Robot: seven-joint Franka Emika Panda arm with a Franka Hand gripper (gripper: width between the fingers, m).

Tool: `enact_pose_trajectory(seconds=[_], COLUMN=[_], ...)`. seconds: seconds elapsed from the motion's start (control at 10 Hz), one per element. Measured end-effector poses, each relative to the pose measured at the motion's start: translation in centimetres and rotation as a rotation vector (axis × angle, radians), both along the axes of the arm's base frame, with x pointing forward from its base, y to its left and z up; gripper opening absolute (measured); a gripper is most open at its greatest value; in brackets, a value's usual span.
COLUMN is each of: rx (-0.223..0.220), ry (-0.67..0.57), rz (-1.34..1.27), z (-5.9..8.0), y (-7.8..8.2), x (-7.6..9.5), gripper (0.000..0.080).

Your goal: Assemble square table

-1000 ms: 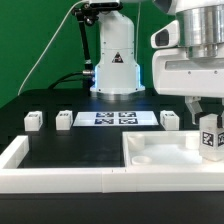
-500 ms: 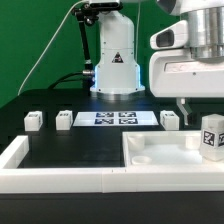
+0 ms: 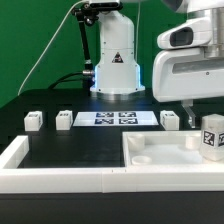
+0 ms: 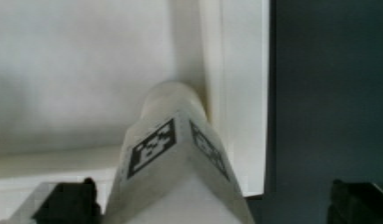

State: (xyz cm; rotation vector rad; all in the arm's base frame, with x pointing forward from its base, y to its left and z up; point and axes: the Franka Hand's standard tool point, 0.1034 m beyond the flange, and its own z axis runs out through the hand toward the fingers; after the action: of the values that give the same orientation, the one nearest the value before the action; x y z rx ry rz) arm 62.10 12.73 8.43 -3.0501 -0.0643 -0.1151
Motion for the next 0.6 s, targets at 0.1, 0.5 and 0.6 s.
enact_pose_trajectory(seconds=[0.1, 0.5, 0.6], rx=[-0.007, -0.05, -0.051], ry=[-0.006, -0.079, -0.08], rz=[0.077, 0.335, 0.354], z=[-0.08, -0.39, -0.4], y=[-0.13, -0.33, -0.36], x=[-0.01, 0.2, 0.2], gripper=[0.0649, 0.0649, 0.0649])
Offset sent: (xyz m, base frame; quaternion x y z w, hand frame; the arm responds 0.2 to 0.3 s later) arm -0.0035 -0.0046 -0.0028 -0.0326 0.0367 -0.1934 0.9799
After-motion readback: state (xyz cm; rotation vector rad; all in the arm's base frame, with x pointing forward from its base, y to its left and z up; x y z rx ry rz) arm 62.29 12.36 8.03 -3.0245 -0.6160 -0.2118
